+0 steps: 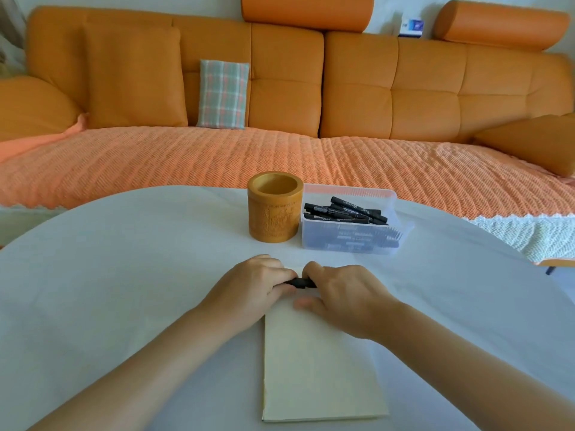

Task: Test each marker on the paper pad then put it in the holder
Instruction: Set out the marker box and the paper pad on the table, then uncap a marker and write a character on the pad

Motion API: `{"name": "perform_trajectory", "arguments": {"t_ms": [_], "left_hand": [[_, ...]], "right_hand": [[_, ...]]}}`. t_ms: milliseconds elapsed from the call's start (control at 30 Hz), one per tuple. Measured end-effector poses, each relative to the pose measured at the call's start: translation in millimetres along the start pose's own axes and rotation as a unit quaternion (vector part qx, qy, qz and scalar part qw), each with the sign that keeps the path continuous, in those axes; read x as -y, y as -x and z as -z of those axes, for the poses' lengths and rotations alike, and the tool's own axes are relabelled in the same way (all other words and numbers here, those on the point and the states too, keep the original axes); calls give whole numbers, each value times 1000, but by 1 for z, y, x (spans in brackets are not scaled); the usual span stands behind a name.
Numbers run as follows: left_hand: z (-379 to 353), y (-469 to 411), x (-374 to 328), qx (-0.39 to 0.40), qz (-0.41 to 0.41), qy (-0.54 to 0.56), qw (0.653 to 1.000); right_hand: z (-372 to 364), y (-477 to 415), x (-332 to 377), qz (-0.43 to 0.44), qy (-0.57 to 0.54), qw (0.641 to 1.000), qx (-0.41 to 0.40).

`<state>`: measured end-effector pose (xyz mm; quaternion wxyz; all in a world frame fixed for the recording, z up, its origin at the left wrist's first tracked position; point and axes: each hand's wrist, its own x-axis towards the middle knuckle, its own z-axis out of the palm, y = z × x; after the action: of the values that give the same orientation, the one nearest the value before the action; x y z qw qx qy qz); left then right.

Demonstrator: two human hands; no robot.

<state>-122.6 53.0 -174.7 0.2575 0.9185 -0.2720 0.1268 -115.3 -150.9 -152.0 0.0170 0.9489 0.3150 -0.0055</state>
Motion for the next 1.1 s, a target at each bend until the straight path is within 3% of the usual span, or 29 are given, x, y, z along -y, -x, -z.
{"name": "perform_trajectory", "arguments": {"t_ms": [100, 200, 333, 400, 500, 533, 567, 667, 733, 833, 967, 1100], "left_hand": [[5, 1, 3, -24, 14, -15, 999], [12, 5, 11, -54, 49, -35, 997], [16, 5, 15, -18, 95, -5, 995], [12, 6, 13, 19, 121, 10, 992], [4, 6, 9, 31, 140, 35, 989], [2, 6, 8, 25, 142, 43, 989], [0, 6, 7, 21, 142, 49, 988], [-2, 5, 6, 8, 127, 59, 990], [1, 4, 8, -7, 118, 68, 991], [9, 4, 18, -8, 119, 48, 992], [14, 7, 26, -4, 149, 55, 987], [6, 7, 20, -4, 135, 83, 987]], "right_hand": [[9, 7, -4, -8, -26, 999, -28], [16, 16, -11, -26, -124, 990, -55], [18, 14, -19, -50, -245, 963, -103], [15, 5, -17, -92, -373, 912, -146], [11, -8, -12, -123, -641, 749, -115], [10, -10, -11, -120, -673, 722, -104], [6, -11, -12, -116, -671, 726, -99], [-4, -10, -11, -96, -592, 792, -116], [-10, -5, -11, -84, -567, 808, -135], [-9, -2, -11, -83, -598, 784, -143], [-3, -2, -9, -106, -602, 777, -152], [4, -8, -2, -146, -640, 737, -156]]}}
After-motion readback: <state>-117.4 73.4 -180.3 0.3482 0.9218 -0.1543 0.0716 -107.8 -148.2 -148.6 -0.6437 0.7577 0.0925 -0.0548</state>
